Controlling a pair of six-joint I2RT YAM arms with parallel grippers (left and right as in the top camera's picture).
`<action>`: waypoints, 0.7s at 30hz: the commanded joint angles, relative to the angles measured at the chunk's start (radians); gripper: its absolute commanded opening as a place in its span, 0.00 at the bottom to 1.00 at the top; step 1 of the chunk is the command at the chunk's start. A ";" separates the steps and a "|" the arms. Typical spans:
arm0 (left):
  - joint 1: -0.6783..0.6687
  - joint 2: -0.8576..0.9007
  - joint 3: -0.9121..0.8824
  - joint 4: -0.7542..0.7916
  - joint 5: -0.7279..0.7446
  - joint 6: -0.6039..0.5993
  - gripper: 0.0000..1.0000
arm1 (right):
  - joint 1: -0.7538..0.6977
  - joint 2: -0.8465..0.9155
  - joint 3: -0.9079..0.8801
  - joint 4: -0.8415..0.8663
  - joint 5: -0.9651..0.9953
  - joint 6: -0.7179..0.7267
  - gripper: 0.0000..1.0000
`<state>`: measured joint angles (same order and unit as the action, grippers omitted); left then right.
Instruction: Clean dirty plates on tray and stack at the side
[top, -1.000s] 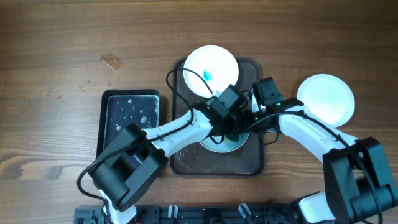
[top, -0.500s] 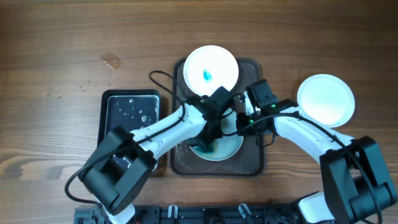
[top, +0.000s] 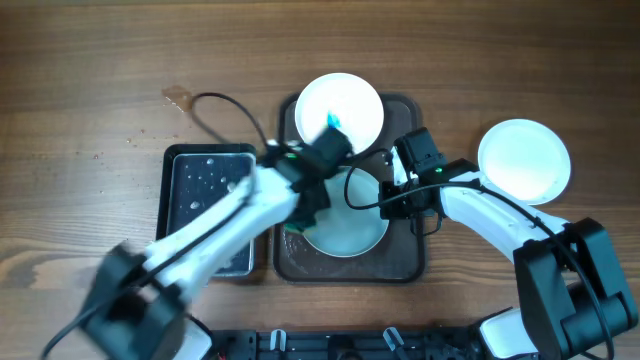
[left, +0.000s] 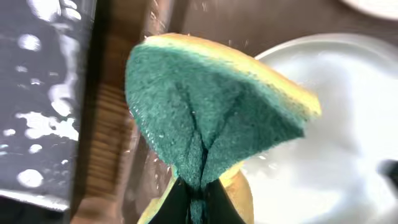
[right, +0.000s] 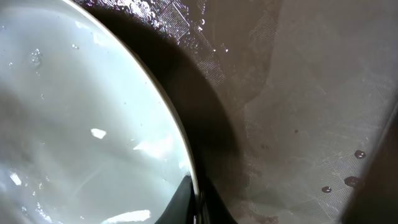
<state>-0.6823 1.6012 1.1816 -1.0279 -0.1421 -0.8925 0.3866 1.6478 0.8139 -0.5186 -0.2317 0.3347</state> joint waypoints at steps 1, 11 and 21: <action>0.158 -0.214 0.017 -0.093 0.036 0.096 0.04 | -0.008 0.032 -0.019 -0.013 0.082 -0.011 0.04; 0.569 -0.239 -0.249 -0.018 0.047 0.175 0.06 | -0.008 0.032 -0.019 -0.016 -0.001 -0.018 0.04; 0.620 -0.218 -0.292 0.028 0.188 0.235 0.48 | -0.008 0.006 0.129 -0.198 0.011 -0.040 0.04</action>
<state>-0.0696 1.4307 0.8402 -0.9688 -0.0013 -0.6971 0.3828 1.6524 0.8536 -0.6384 -0.2455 0.3344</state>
